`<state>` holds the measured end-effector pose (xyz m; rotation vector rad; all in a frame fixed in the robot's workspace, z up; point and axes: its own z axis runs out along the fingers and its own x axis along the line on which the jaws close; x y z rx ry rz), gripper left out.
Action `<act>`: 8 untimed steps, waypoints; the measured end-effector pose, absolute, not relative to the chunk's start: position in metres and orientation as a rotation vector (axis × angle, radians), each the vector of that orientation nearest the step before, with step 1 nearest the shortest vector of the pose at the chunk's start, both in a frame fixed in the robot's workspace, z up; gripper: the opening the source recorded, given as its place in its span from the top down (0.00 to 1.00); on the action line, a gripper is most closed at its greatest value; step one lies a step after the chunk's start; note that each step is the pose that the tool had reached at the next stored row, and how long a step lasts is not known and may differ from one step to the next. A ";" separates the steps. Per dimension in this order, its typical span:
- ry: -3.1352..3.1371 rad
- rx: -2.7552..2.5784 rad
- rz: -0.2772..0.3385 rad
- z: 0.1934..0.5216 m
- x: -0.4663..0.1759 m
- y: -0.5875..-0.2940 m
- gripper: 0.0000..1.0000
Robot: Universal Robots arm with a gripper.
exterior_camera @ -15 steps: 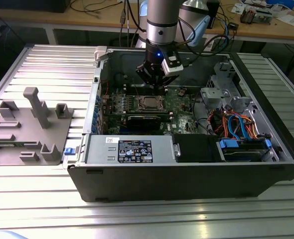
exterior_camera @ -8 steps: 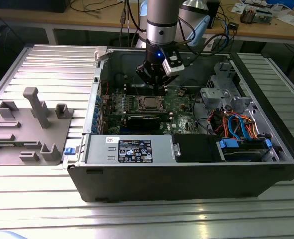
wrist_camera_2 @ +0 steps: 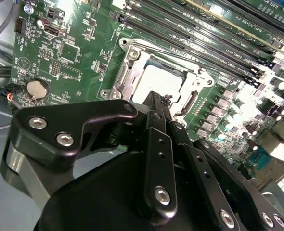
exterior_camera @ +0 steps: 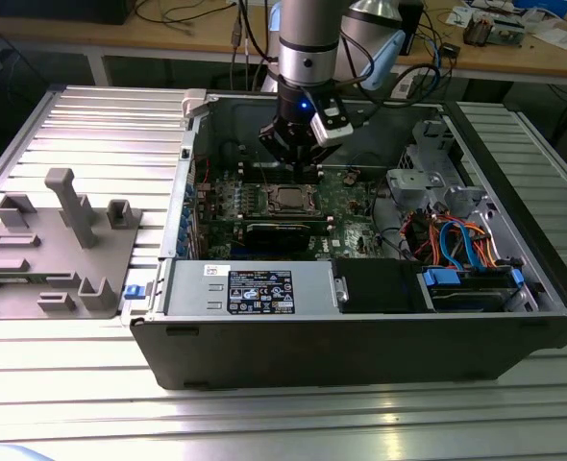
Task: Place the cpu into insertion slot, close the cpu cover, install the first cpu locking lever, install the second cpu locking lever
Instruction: 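Install the first cpu locking lever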
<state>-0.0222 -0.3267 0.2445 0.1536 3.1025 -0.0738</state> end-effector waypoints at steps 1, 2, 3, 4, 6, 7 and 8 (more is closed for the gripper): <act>3.103 0.151 -0.074 0.245 -0.023 -0.327 0.89; 3.103 0.144 -0.074 0.245 -0.023 -0.327 0.89; 3.103 0.135 -0.073 0.245 -0.024 -0.327 0.89; 3.103 0.131 -0.073 0.245 -0.024 -0.327 0.89; 3.104 0.119 -0.073 0.245 -0.024 -0.327 0.89; 3.104 0.116 -0.073 0.245 -0.024 -0.327 0.89; 3.104 0.113 -0.073 0.245 -0.024 -0.327 0.89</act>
